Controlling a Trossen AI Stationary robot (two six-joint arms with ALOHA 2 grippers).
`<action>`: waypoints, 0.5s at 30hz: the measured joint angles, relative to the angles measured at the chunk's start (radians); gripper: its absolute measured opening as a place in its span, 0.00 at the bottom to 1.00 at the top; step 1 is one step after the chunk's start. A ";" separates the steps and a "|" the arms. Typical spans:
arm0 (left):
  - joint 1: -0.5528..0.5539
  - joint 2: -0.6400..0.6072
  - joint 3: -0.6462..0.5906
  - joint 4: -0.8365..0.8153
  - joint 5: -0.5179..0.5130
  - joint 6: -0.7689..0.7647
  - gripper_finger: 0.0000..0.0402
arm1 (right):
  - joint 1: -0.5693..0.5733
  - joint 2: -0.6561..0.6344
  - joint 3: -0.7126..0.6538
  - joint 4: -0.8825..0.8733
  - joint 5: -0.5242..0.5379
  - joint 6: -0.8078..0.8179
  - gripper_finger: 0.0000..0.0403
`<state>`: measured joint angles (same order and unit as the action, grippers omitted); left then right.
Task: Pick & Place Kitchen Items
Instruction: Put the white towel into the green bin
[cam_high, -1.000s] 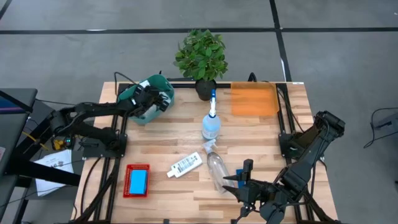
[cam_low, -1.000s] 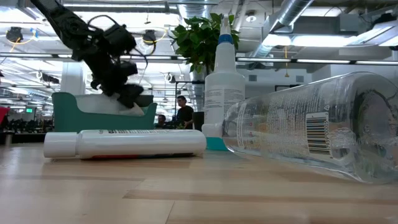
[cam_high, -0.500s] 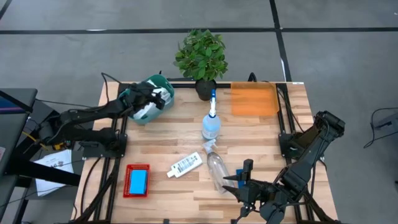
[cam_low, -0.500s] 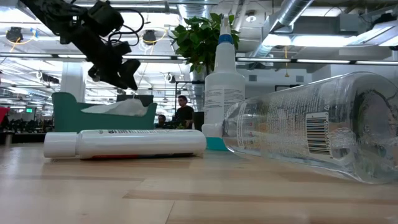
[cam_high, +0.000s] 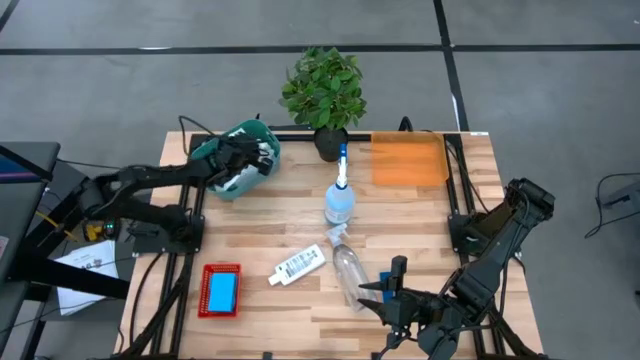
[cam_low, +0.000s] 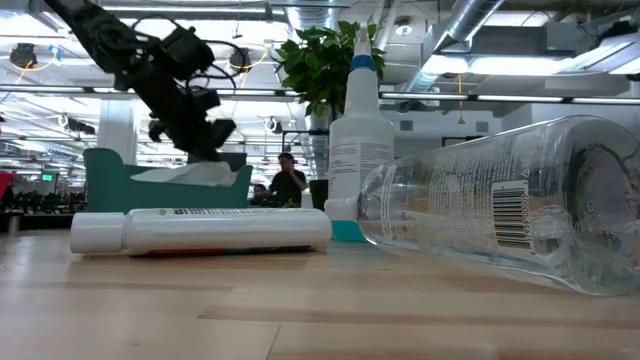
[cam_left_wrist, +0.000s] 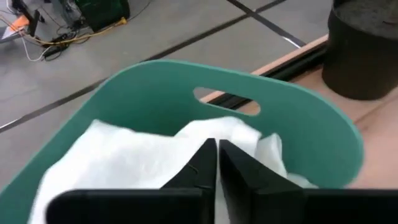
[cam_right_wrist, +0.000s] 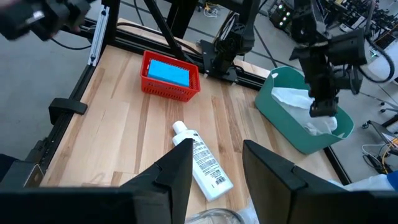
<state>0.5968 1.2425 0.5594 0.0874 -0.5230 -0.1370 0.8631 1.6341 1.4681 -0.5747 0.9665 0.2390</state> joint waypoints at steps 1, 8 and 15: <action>0.000 0.026 0.000 0.027 -0.012 0.006 0.03 | 0.000 0.000 0.000 0.000 0.000 0.000 0.33; 0.022 0.161 0.000 -0.024 -0.105 0.003 0.01 | 0.001 0.000 0.000 -0.001 0.000 -0.003 0.33; 0.049 0.193 0.000 -0.057 -0.057 -0.025 0.00 | 0.000 0.000 0.000 -0.001 0.000 -0.002 0.33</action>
<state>0.6456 1.4357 0.5591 0.0303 -0.5805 -0.1623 0.8635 1.6341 1.4681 -0.5758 0.9665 0.2367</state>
